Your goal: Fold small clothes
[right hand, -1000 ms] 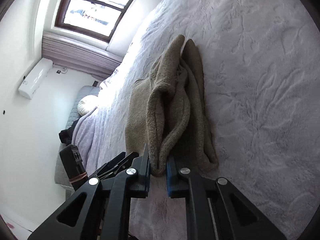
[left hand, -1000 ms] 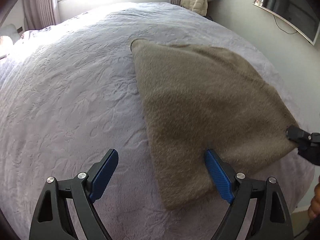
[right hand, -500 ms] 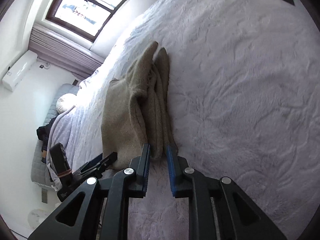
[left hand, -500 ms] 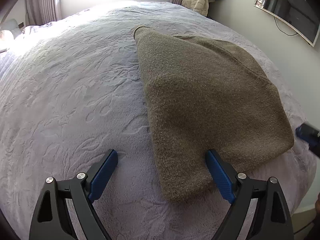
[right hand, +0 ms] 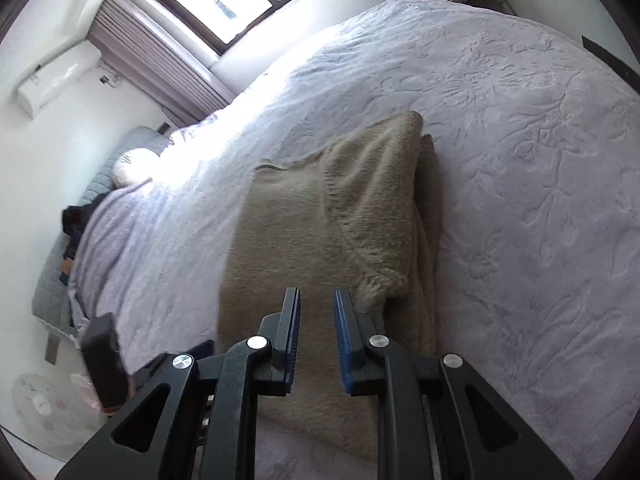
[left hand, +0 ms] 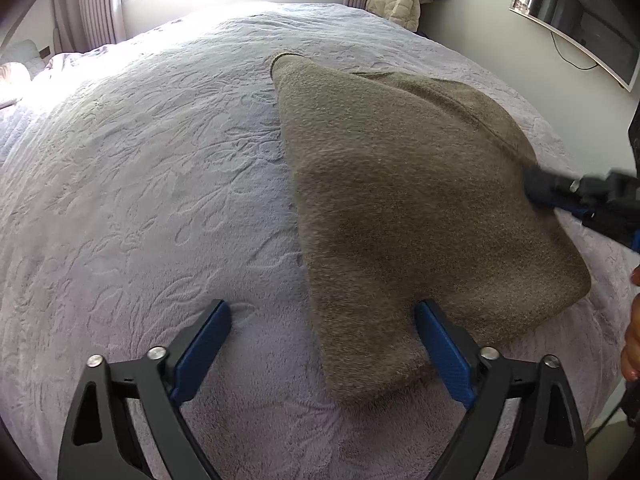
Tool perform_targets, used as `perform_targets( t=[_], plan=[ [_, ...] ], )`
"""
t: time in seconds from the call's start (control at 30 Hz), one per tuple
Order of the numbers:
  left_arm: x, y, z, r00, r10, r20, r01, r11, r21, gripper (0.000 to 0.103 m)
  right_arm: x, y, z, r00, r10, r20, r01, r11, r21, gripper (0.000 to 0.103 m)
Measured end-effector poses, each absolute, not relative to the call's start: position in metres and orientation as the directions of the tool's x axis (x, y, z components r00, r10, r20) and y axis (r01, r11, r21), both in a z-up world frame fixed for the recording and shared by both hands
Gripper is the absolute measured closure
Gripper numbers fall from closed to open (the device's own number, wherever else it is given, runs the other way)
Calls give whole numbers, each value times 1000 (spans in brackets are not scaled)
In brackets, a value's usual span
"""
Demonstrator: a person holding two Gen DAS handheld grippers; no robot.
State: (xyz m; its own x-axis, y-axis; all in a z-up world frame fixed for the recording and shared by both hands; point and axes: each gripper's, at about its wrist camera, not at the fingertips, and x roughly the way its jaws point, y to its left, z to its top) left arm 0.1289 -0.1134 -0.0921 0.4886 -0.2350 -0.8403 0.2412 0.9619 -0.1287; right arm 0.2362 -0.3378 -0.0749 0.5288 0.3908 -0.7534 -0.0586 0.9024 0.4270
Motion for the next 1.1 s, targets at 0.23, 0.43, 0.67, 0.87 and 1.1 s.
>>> perform_targets(
  t=[0.23, 0.43, 0.67, 0.87, 1.1],
  plan=[
    [130, -114, -95, 486, -240, -840, 244, 961, -133, 6, 222, -363, -106, 501, 496, -710, -48, 834, 549, 93],
    [131, -114, -95, 487, -239, -840, 241, 961, -134, 6, 210, -368, -105, 507, 488, -711, -46, 839, 542, 93],
    [131, -114, -95, 485, -241, -840, 247, 960, -133, 6, 201, -382, -108, 511, 511, -691, -46, 819, 572, 89],
    [129, -113, -95, 490, -244, -837, 250, 959, -133, 6, 195, -390, -110, 503, 519, -691, -34, 811, 584, 88],
    [131, -109, -95, 481, -269, -835, 249, 954, -164, 6, 184, -398, -104, 512, 527, -678, -46, 805, 591, 71]
  ],
)
